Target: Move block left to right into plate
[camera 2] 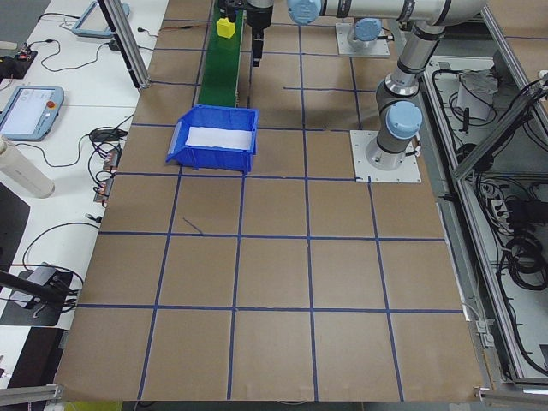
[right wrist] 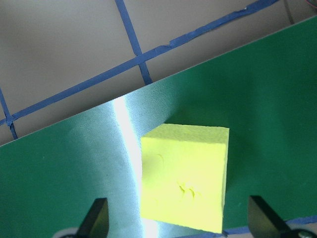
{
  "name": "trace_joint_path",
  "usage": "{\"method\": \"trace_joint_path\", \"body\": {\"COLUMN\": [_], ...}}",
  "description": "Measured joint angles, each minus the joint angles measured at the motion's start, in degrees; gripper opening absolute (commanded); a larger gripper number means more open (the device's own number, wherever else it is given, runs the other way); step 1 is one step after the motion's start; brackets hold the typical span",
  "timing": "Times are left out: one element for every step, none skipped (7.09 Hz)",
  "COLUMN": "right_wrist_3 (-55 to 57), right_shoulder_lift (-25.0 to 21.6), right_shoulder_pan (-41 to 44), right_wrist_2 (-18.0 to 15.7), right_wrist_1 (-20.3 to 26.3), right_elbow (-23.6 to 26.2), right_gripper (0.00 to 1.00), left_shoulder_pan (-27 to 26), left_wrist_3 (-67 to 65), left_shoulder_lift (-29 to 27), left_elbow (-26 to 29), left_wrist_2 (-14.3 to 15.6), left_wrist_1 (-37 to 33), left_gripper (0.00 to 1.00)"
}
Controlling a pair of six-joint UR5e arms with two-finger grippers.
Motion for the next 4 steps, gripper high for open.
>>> {"method": "trace_joint_path", "body": {"right_wrist_3": [-1.2, -3.6, -5.9, -7.9], "right_shoulder_lift": [1.3, 2.5, 3.2, 3.4], "right_shoulder_pan": [0.0, -0.1, -0.1, -0.2], "right_wrist_2": [0.1, -0.8, -2.5, -4.5], "right_wrist_1": [-0.9, -1.6, -2.1, -2.3], "right_elbow": [-0.2, -0.1, 0.1, 0.2], "right_gripper": [0.96, 0.83, 0.58, 0.4], "left_shoulder_pan": [0.0, 0.1, 0.0, 0.0], "left_wrist_3": [0.0, 0.0, 0.0, 0.0], "left_shoulder_lift": [0.0, 0.0, 0.0, 0.0], "left_elbow": [0.1, 0.1, 0.1, 0.0], "left_wrist_2": [0.1, 0.1, 0.2, 0.2], "left_wrist_1": [0.0, -0.1, -0.1, -0.1], "left_gripper": [1.0, 1.0, 1.0, 1.0]}}
